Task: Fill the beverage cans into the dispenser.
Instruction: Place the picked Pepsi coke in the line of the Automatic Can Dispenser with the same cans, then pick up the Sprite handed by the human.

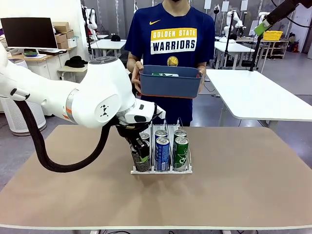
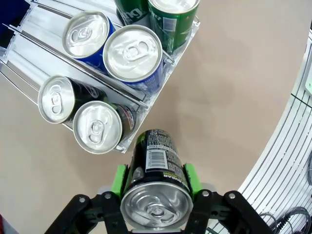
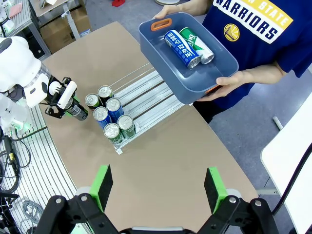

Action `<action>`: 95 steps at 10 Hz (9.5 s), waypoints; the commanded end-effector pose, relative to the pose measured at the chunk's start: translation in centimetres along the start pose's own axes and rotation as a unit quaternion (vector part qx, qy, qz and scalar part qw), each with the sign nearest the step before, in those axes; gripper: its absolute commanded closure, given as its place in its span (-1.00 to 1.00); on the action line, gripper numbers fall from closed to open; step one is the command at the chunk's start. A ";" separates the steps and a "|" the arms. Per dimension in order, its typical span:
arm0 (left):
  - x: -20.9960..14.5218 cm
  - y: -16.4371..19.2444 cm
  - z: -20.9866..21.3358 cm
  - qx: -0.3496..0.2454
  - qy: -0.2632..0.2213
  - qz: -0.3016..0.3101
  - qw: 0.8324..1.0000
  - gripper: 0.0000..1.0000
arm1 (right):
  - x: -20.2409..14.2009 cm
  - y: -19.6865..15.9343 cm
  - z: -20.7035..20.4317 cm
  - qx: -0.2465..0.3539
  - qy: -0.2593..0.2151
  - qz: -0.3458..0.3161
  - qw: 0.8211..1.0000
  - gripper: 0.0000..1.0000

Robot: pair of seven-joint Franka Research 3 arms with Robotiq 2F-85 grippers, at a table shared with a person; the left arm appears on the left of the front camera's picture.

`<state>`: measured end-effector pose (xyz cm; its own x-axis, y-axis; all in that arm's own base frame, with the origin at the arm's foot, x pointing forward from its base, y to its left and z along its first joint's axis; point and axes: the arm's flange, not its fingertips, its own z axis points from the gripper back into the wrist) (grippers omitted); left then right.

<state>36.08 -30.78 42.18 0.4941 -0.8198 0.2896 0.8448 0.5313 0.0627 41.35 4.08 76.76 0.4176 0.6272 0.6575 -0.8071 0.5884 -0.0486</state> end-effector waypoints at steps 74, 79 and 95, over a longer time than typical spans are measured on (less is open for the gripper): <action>-3.3 14.1 34.1 -0.010 -0.147 0.027 0.989 -1.00 | -0.1 0.1 0.0 -0.001 0.004 -0.003 1.000 -1.00; -3.8 14.4 35.0 -0.001 -0.158 0.022 0.987 -1.00 | -0.1 0.1 0.0 -0.001 0.004 -0.003 1.000 -1.00; -2.4 12.8 40.4 0.074 -0.169 -0.019 0.983 -1.00 | -0.1 0.1 0.0 -0.001 0.004 -0.003 1.000 -1.00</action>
<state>37.72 -13.31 80.64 0.3584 -0.7183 0.5963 0.8161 0.5513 0.1735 41.37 4.07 76.76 0.4181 0.6272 0.6571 -0.8068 0.5889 -0.0487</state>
